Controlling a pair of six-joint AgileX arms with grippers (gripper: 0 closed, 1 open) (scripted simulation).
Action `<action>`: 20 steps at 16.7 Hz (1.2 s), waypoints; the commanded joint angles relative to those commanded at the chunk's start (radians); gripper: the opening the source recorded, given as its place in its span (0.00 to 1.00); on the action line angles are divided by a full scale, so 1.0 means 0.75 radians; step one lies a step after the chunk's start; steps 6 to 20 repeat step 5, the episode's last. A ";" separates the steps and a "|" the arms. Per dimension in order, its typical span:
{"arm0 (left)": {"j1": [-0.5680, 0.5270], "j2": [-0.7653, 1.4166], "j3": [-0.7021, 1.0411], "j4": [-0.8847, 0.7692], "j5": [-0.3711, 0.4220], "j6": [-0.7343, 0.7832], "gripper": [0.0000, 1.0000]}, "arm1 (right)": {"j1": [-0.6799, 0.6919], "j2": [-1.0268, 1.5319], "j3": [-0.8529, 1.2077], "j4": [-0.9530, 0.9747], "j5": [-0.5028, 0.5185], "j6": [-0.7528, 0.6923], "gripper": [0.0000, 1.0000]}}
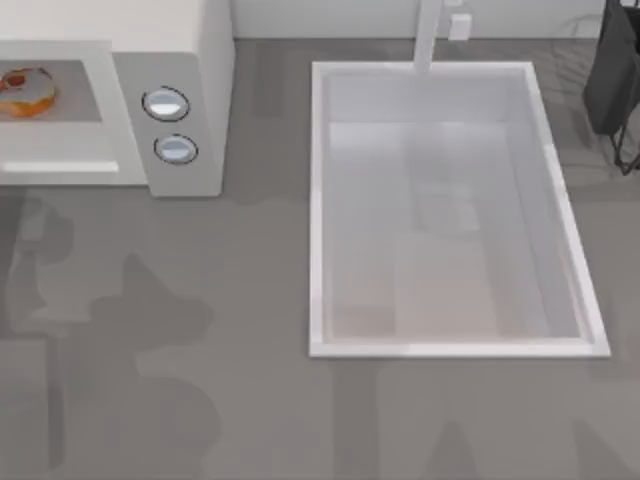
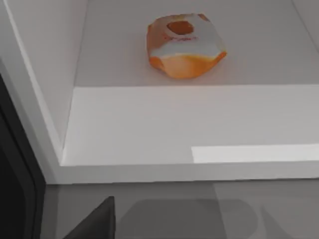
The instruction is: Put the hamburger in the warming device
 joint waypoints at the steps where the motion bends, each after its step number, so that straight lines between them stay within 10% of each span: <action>1: 0.000 -0.043 0.018 -0.055 0.000 0.000 1.00 | 0.000 0.000 0.000 0.000 0.000 0.000 1.00; 20: 0.000 -0.112 0.050 -0.133 0.000 -0.001 1.00 | 0.000 0.000 0.000 0.000 0.000 0.000 1.00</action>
